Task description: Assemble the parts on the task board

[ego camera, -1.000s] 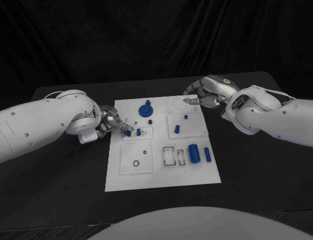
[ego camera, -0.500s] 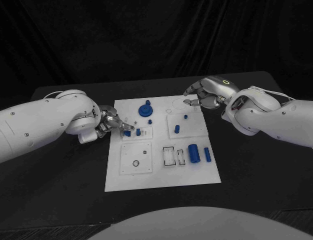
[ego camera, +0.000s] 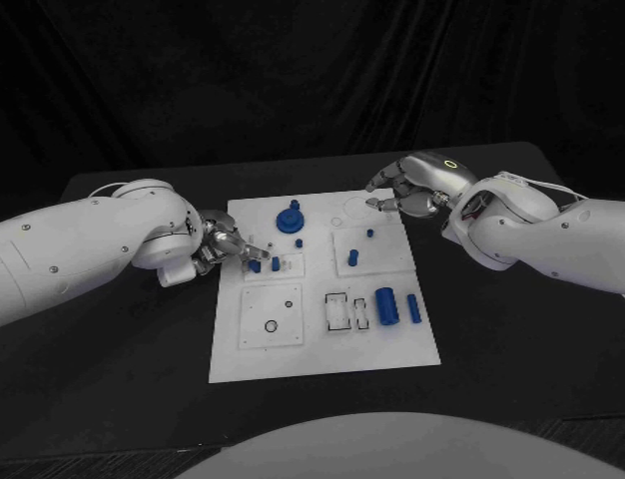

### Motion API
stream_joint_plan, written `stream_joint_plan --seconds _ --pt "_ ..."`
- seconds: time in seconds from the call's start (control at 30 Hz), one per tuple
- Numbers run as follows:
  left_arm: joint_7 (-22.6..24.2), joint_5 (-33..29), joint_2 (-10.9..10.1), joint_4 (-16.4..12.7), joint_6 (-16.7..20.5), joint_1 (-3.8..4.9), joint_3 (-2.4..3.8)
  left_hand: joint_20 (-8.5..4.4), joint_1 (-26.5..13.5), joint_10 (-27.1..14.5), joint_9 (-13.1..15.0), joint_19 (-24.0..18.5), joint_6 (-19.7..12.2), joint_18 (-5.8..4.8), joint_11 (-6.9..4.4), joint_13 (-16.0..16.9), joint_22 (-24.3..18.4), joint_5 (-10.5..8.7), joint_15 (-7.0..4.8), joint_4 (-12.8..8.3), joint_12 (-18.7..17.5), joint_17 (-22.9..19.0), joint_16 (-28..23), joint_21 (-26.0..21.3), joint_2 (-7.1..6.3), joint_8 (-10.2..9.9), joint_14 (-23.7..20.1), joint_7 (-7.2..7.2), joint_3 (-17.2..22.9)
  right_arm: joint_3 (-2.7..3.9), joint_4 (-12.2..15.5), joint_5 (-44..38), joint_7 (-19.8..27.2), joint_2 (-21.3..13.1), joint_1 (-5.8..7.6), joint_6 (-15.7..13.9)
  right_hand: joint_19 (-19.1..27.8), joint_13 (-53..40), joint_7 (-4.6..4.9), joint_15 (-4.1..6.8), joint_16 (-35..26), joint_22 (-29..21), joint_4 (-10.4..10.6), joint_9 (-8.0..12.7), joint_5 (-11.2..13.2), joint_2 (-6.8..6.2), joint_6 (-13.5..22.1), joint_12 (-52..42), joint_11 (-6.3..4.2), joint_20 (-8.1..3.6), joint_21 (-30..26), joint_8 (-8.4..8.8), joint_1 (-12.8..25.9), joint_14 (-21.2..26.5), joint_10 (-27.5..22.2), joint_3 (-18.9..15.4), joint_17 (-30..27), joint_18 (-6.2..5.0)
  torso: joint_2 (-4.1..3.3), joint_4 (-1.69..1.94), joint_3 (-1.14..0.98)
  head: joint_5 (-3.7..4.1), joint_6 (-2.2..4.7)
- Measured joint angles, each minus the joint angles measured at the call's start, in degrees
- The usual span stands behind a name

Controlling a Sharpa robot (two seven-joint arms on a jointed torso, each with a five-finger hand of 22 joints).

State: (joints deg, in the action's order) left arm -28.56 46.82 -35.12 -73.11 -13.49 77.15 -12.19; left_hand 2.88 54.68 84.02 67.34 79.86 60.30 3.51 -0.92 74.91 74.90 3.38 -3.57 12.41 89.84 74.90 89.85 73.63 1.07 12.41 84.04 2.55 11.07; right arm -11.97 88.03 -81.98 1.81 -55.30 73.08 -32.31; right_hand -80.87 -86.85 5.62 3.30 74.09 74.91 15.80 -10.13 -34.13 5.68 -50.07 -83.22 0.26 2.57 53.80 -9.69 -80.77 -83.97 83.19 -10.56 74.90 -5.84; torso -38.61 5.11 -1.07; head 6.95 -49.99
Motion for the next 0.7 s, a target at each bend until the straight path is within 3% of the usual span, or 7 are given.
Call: stream_joint_plan --seconds 0.1,0.3,0.53,0.7 --pt "0.11 0.00 0.04 -0.04 0.13 0.00 0.00 0.00 0.21 0.00 -0.95 0.00 0.00 0.00 0.00 0.00 0.00 0.00 0.00 0.00 0.00 0.00 0.00 0.00 0.20 -0.59 0.00 0.00 -0.20 0.00 -0.01 0.00 -0.01 0.00 0.00 0.00 0.00 0.00 0.00 0.00 0.00 0.00 0.00 0.00 0.00 0.00 0.00 -0.02 0.00 0.00 0.00 0.00 0.00 0.00 0.00 0.00 0.00 0.00 0.02 -0.01 0.01 0.00 0.00" --pt "0.31 0.00 0.04 -0.26 0.48 0.00 0.01 0.00 1.11 0.00 -5.99 0.00 0.00 0.00 0.00 0.00 0.00 0.24 0.00 0.24 0.00 0.00 0.00 0.00 1.11 -3.99 0.00 0.00 -1.52 0.00 -0.03 0.00 -0.03 0.01 -0.01 0.01 0.00 -0.16 0.00 -0.01 0.00 0.00 0.00 0.00 0.00 0.03 0.00 -0.03 0.00 0.00 0.00 0.00 -0.68 0.00 0.00 0.00 0.00 0.01 0.02 -0.01 0.02 0.02 0.00" --pt "0.34 0.00 -0.10 -0.57 0.74 0.00 0.01 0.01 1.71 0.00 -7.69 0.43 0.95 0.00 0.00 0.00 0.00 0.24 0.00 0.08 0.00 0.00 0.00 0.00 1.08 -4.38 0.00 0.09 -1.66 0.00 -0.03 0.00 -0.07 0.02 -0.01 0.01 0.00 -0.16 0.00 -0.02 0.00 -0.01 0.00 -0.01 0.00 0.03 0.00 0.07 0.00 0.00 0.00 0.00 -0.69 0.01 0.00 0.00 0.00 0.01 0.02 0.01 0.03 0.14 0.00" --pt "0.23 0.00 -0.22 -0.65 0.74 0.00 0.01 0.01 3.63 0.00 -8.55 0.43 1.75 0.00 0.00 0.00 0.00 3.15 0.00 -0.62 0.00 0.00 0.00 0.00 1.46 -4.38 0.00 -0.10 -1.76 0.00 -0.03 0.00 -0.09 0.03 -0.01 0.01 0.00 -0.16 0.00 -0.02 0.00 -0.01 0.00 -0.01 0.00 0.03 0.00 0.07 0.00 0.00 0.00 0.00 -0.69 0.01 0.00 0.00 0.00 0.00 0.02 0.02 0.02 0.18 0.00"
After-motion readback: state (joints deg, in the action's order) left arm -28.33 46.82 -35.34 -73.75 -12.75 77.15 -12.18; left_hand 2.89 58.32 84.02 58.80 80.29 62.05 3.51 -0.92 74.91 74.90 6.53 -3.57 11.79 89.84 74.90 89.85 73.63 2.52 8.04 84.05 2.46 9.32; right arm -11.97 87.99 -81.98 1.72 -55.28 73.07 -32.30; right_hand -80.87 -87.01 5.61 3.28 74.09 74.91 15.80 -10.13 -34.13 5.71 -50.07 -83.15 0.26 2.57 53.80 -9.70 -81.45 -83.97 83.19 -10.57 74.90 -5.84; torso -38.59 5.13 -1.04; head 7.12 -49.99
